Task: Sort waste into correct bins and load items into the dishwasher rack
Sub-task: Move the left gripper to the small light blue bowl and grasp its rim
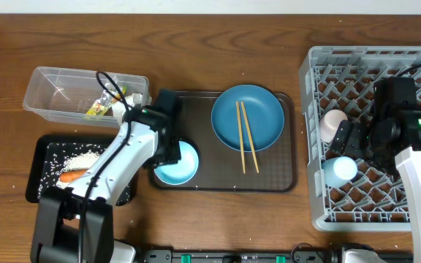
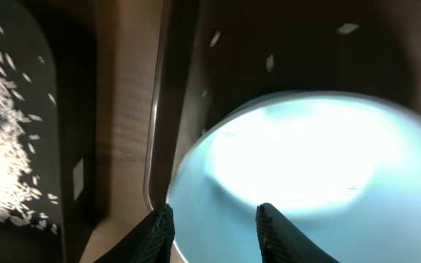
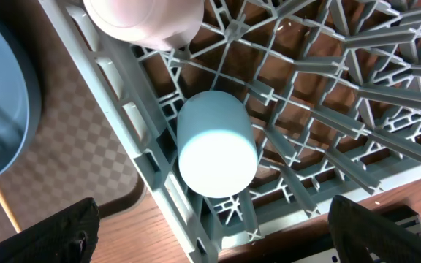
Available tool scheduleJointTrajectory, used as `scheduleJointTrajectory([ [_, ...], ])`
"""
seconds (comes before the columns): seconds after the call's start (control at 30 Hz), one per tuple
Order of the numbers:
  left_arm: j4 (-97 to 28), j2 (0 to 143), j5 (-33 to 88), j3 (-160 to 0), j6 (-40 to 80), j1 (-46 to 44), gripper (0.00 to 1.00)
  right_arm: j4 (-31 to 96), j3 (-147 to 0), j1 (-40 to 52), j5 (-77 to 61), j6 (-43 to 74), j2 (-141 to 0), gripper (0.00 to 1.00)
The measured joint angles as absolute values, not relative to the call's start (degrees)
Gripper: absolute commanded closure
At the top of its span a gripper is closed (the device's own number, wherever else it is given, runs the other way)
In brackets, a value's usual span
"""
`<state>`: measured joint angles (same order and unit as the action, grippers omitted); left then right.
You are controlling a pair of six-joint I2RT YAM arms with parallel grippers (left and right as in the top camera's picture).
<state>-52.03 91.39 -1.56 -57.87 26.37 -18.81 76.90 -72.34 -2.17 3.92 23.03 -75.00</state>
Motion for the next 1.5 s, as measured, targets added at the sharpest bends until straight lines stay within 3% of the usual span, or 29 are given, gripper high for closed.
scheduleJointTrajectory([
  [1.13,-50.4,91.4,-5.1,-53.2,28.1,-18.8,0.61,76.9,-72.3,-2.2,3.9,23.0,-75.0,0.01],
  [1.5,-49.7,91.4,-5.1,-52.5,28.8,-18.8,0.72,76.9,-72.3,-2.2,3.9,23.0,-75.0,0.01],
])
